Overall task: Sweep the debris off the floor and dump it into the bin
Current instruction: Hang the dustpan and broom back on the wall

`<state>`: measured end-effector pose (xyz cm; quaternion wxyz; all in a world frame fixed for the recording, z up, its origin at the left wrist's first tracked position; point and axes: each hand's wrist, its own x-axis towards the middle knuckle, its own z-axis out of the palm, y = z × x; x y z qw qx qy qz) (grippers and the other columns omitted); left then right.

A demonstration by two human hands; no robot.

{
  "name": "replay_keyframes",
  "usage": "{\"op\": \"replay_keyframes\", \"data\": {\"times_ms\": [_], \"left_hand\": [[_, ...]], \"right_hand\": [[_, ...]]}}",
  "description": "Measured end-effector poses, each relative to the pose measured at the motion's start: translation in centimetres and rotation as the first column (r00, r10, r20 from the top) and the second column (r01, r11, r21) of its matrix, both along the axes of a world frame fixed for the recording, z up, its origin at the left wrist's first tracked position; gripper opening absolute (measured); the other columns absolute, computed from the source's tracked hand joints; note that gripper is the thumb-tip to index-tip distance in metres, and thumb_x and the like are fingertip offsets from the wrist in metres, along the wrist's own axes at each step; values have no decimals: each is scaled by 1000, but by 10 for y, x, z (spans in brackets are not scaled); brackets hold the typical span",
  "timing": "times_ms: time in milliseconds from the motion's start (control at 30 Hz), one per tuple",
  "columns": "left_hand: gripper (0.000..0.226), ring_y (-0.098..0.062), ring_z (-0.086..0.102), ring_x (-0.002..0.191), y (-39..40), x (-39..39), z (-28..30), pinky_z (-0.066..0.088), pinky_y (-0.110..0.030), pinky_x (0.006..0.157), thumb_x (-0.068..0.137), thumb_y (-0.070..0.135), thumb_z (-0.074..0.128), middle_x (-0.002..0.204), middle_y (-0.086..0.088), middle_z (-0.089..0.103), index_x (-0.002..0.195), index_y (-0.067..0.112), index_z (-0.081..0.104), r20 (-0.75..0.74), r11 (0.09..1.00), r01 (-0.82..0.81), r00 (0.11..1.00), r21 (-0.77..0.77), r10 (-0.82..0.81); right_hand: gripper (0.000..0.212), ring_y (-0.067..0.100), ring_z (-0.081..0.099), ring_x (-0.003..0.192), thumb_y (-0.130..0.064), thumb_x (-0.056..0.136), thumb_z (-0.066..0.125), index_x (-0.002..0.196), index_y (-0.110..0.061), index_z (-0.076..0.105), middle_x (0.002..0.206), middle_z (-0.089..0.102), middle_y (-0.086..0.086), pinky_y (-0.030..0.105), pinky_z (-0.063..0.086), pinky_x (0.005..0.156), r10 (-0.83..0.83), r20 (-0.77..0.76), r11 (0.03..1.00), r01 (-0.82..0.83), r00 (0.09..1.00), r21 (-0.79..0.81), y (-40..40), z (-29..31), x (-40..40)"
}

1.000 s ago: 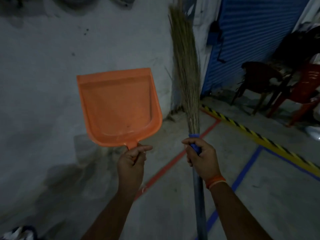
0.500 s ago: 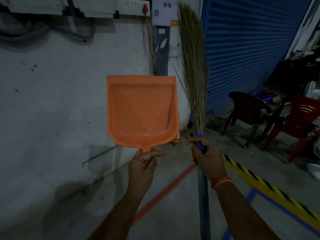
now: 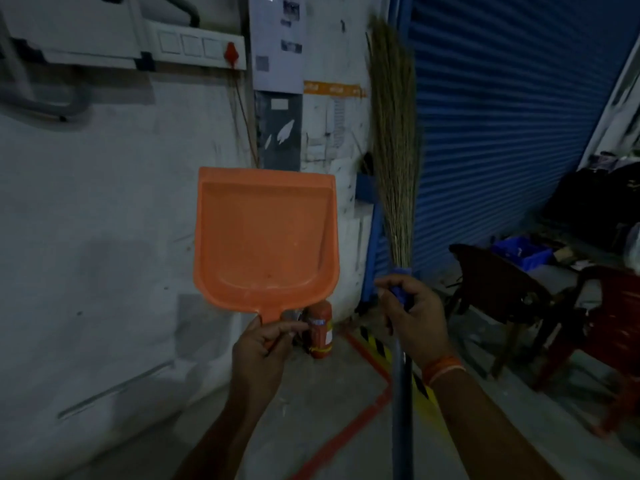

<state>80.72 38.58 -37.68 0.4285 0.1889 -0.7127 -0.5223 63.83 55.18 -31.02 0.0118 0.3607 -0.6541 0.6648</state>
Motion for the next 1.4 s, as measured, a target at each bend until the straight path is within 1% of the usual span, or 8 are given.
{"op": "replay_keyframes", "data": {"times_ms": [167,367,600,833,933,1067,1200,1400], "left_hand": [[50,-1,66,76,-41,-127,22,47,-9,68,89,-14,60,96,1,65,78,30,81,-63,1000,5,998,29,-3],[31,-26,68,100,-89,-265,44,55,-43,93,85,11,60,112,-16,67,84,32,81,-56,1000,3,998,20,-2],[47,-11,66,76,-113,-412,51,51,-17,64,92,4,61,97,-6,68,87,48,77,-24,966,-170,985,-194,168],[59,2,66,88,-129,-512,64,46,-4,70,89,-5,65,94,4,73,82,53,75,105,904,-233,952,-358,287],[40,9,65,88,-165,-522,85,47,-6,72,85,9,68,102,24,68,92,49,75,259,787,-117,906,-606,335],[38,10,63,88,-215,-546,147,46,-8,76,82,7,68,101,22,66,88,44,76,591,749,223,762,-624,265],[35,15,55,78,-267,-586,226,34,-3,72,84,5,62,89,25,58,93,34,79,823,644,539,494,-543,281],[33,-4,62,92,-322,-655,330,34,-3,73,88,7,59,106,13,73,97,31,80,824,492,806,-9,-330,566]], "right_hand": [[20,18,60,60,-8,93,63,92,-26,71,75,65,-2,30,54,57,10,-29,1000,-9,1000,27,-40,9,-137],[21,9,60,66,-11,93,62,92,-30,71,78,66,-7,24,51,60,70,-17,997,-70,997,-20,-72,27,-284],[16,16,55,54,-5,94,60,95,-17,71,74,66,8,28,50,49,153,-5,981,-152,988,-119,-127,38,-456],[20,18,58,58,-8,98,54,103,-20,69,72,62,-1,26,51,51,281,-119,954,-291,952,-67,-177,57,-600],[22,18,59,64,-7,98,53,103,-22,69,79,64,1,26,53,54,309,-146,940,-325,940,-102,-203,72,-645],[24,23,67,82,-7,97,57,103,-25,72,99,68,7,44,60,67,367,-187,907,-395,911,-147,-245,90,-693],[42,25,66,93,-2,91,61,96,-42,71,107,68,2,52,59,75,341,-247,907,-386,907,-167,-295,115,-726],[35,15,60,105,-9,82,72,101,-39,71,115,58,-1,47,55,88,284,-394,938,-338,874,-73,-351,147,-762]]}}
